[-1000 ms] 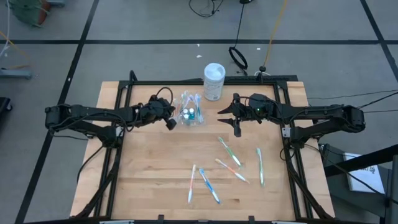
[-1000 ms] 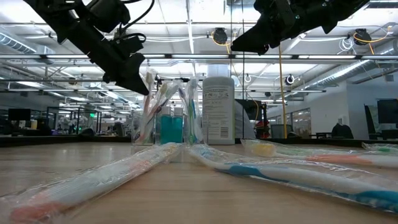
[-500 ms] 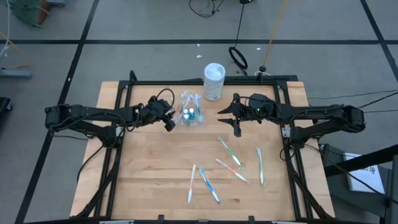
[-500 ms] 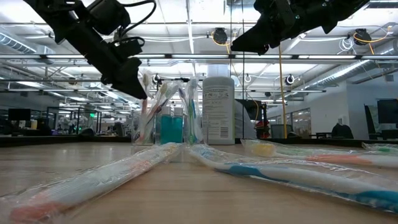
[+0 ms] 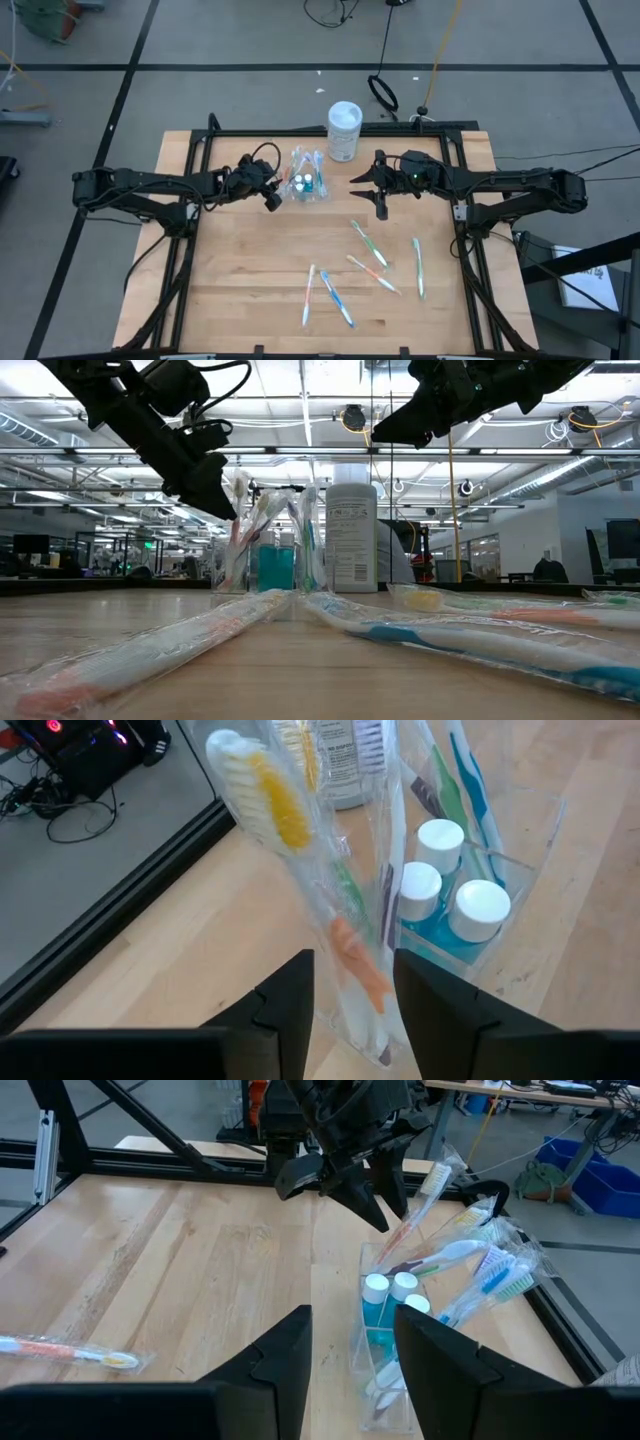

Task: Pick & Place toothbrushing station
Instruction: Put the orange toothbrush into the transparent organizer, then put the green toothbrush into the transparent organizer

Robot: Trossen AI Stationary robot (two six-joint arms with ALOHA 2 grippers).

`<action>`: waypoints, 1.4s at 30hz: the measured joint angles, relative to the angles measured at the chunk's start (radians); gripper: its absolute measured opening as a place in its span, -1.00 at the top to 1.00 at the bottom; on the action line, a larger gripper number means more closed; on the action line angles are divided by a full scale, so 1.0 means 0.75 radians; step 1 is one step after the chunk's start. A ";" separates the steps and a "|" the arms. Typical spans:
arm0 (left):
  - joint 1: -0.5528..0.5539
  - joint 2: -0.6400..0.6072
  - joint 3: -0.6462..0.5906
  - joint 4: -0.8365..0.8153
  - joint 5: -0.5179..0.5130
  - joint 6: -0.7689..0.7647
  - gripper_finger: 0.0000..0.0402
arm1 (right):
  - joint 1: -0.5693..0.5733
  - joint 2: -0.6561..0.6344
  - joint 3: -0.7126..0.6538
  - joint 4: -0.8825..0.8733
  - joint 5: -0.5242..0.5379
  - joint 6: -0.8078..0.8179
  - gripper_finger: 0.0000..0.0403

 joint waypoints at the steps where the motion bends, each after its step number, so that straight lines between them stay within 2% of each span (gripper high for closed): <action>1: 0.000 0.000 0.000 0.000 0.000 0.000 0.28 | 0.000 0.000 0.000 0.000 0.000 0.000 0.33; 11: 0.000 -0.001 -0.015 -0.061 0.064 0.003 0.28 | 0.000 0.000 0.000 0.000 0.000 0.000 0.33; 23: -0.021 -0.001 -0.024 -0.072 0.066 0.002 0.28 | 0.000 0.000 0.000 0.001 0.000 -0.002 0.33; 25: -0.039 -0.003 -0.013 -0.099 0.066 0.005 0.28 | 0.000 0.000 0.000 0.002 0.000 -0.097 0.33; 31: -0.098 -0.104 0.077 -0.309 0.069 0.003 0.28 | -0.001 0.000 0.000 0.002 0.000 -0.579 0.33; 37: -0.159 -0.201 0.085 -0.342 0.069 -0.086 0.28 | -0.001 0.001 0.000 0.007 -0.001 -0.934 0.33; 39: -0.176 -0.208 0.086 -0.361 0.069 -0.099 0.28 | 0.000 0.001 0.000 0.007 -0.036 -0.878 0.33; 42: -0.195 -0.209 0.086 -0.374 0.069 -0.103 0.28 | 0.008 0.001 0.000 -0.009 -0.144 -0.414 0.33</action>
